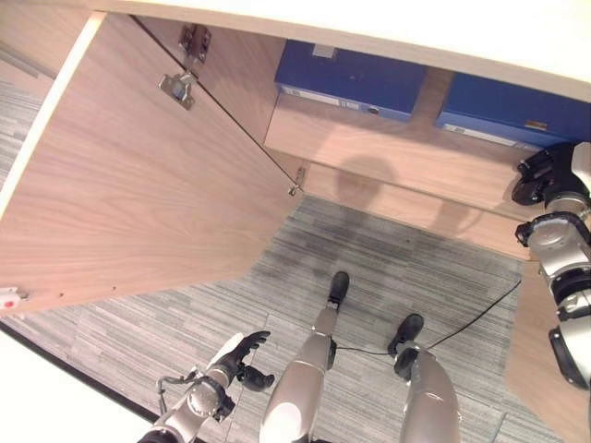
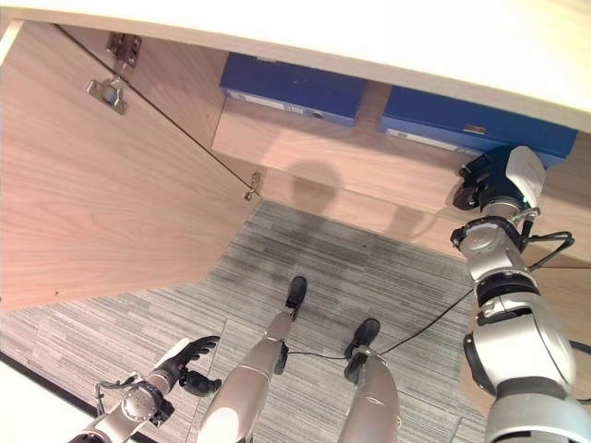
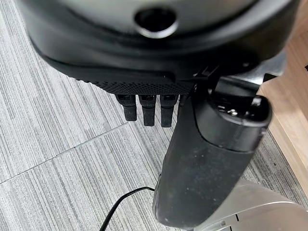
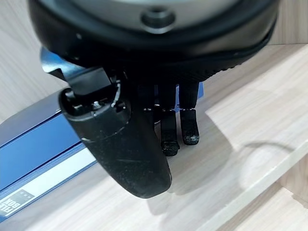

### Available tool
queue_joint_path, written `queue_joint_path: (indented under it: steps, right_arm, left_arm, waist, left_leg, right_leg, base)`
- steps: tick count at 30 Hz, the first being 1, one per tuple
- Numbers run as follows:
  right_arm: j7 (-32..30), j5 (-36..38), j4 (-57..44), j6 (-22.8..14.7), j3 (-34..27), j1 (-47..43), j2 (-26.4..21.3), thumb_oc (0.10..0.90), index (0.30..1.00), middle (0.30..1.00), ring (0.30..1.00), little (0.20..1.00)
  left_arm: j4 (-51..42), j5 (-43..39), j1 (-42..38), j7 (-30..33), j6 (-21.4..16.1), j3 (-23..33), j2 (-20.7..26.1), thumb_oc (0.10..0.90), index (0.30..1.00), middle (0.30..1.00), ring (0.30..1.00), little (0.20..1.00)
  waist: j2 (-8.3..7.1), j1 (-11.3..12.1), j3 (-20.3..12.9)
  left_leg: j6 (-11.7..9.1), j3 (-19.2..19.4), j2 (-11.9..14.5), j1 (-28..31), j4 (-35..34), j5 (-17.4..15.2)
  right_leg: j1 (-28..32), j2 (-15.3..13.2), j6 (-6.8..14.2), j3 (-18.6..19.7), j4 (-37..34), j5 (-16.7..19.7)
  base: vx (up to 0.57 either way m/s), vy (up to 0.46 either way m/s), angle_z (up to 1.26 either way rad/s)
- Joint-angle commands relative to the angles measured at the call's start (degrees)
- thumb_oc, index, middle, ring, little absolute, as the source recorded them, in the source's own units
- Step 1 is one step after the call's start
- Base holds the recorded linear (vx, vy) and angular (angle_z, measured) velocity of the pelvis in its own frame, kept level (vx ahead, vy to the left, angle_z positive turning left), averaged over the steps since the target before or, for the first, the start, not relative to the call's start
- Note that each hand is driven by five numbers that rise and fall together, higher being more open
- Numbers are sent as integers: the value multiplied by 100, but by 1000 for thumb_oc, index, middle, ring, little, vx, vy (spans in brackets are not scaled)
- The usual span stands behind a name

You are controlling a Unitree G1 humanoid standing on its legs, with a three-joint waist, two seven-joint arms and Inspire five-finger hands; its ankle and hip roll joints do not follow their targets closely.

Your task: Put the empty folder in the office cabinet

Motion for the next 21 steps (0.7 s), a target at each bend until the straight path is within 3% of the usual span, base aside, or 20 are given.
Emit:
queue_joint_path:
  steps: [1, 9, 21]
  right_arm:
    - [-308, -88, -489, -106, 247, -315, -433, 400, 300, 300, 300, 300]
    - [-256, -65, -833, -179, 342, -484, 147, 400, 300, 300, 300, 300]
    - [-231, 171, -507, -141, 468, -975, 398, 400, 300, 300, 300, 300]
  left_arm:
    - [23, -105, 353, 71, -73, 83, 304, 800, 900, 900, 900, 900]
    - [122, -97, 331, 106, -69, 128, 307, 800, 900, 900, 900, 900]
    - [267, -116, 307, 154, -38, 78, 342, 800, 900, 900, 900, 900]
  waist:
    - [-83, 138, -62]
    - [-99, 185, -131]
    - [-108, 296, -184]
  left_leg:
    - [-181, -100, 291, 300, 1, -690]
    - [-183, -93, 281, 303, 105, -749]
    - [-176, -151, 268, 314, 82, -741]
  right_leg:
    - [450, -249, 606, 306, -678, 406]
    - [511, -249, 586, 320, -710, 418]
    - [580, -265, 587, 267, -720, 413]
  base:
    - [0, 0, 0]
    - [0, 1, -2]
    - [4, 2, 1]
